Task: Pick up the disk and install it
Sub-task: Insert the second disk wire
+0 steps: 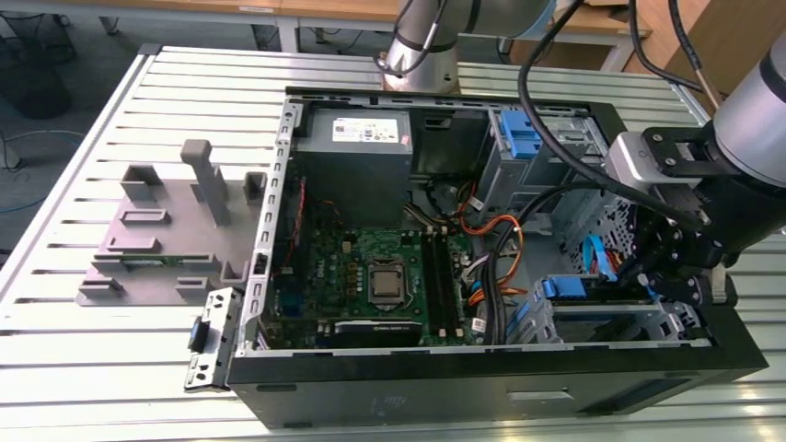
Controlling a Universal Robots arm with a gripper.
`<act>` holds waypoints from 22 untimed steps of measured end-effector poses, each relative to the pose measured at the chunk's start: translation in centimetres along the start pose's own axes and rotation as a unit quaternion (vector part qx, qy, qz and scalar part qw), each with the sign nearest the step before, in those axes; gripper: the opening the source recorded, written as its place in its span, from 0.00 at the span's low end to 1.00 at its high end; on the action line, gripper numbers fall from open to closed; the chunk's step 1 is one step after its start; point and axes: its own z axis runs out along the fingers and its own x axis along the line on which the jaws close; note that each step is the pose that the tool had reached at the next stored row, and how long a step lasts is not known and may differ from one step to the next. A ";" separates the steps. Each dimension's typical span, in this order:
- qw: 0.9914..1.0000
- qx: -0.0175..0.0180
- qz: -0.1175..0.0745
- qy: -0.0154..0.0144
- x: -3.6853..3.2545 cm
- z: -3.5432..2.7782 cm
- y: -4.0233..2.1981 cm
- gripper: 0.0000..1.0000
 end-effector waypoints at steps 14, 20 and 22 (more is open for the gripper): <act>1.000 0.000 0.000 0.000 -0.01 -0.07 -0.01 0.30; 1.000 0.000 0.000 0.000 -0.08 -1.24 -0.09 0.30; 1.000 0.000 0.000 0.000 -0.11 -1.72 -0.12 0.30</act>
